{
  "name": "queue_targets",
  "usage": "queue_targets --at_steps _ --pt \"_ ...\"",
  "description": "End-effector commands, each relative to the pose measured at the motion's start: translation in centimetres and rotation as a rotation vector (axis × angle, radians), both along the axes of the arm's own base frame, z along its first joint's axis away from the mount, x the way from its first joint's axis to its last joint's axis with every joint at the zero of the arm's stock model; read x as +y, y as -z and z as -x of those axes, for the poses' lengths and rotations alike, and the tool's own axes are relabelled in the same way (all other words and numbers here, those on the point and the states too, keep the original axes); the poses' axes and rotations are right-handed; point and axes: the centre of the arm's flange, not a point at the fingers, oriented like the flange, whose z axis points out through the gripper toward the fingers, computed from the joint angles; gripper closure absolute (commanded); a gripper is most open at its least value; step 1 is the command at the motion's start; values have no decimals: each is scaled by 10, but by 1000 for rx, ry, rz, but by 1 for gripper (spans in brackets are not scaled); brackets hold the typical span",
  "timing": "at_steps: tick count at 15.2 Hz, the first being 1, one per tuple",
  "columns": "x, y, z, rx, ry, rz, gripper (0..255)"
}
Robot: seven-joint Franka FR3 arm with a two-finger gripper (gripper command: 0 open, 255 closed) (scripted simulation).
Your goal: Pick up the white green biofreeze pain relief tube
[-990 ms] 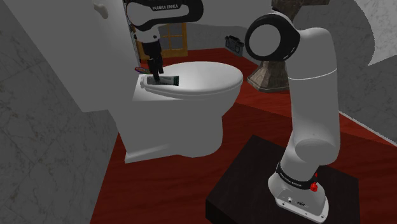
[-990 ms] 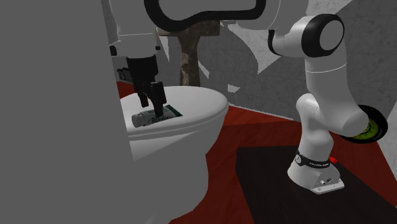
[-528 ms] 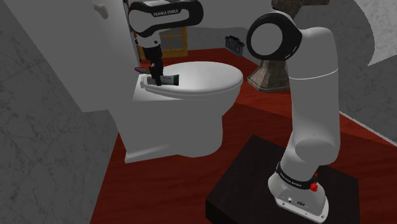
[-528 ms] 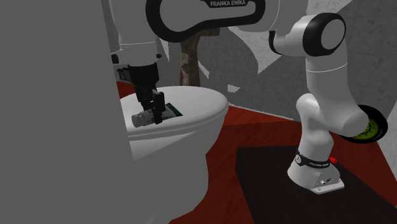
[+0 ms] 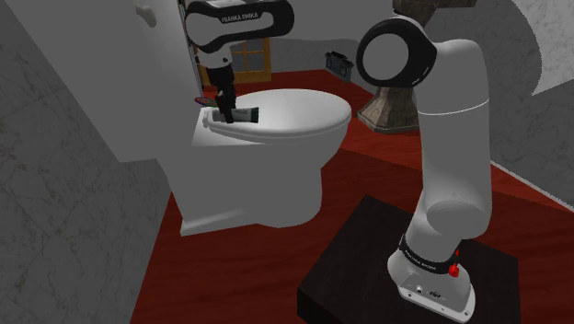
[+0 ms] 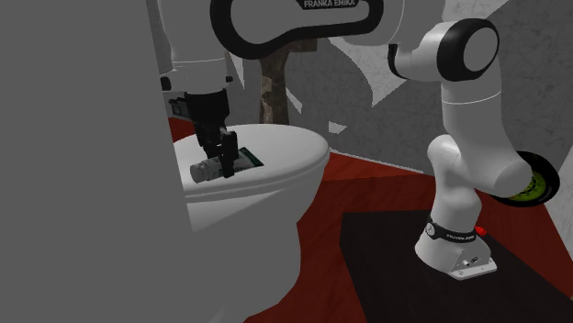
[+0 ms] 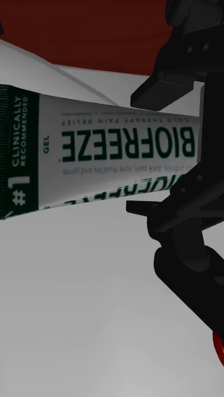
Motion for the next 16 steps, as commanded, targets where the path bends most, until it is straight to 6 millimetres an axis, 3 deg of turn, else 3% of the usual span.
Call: queue_targets --at_steps 1,14,16 --pt "0 -8 0 0 0 0 255" --pt "0 -77 0 0 0 0 255" --pt "0 -77 0 0 0 0 255"
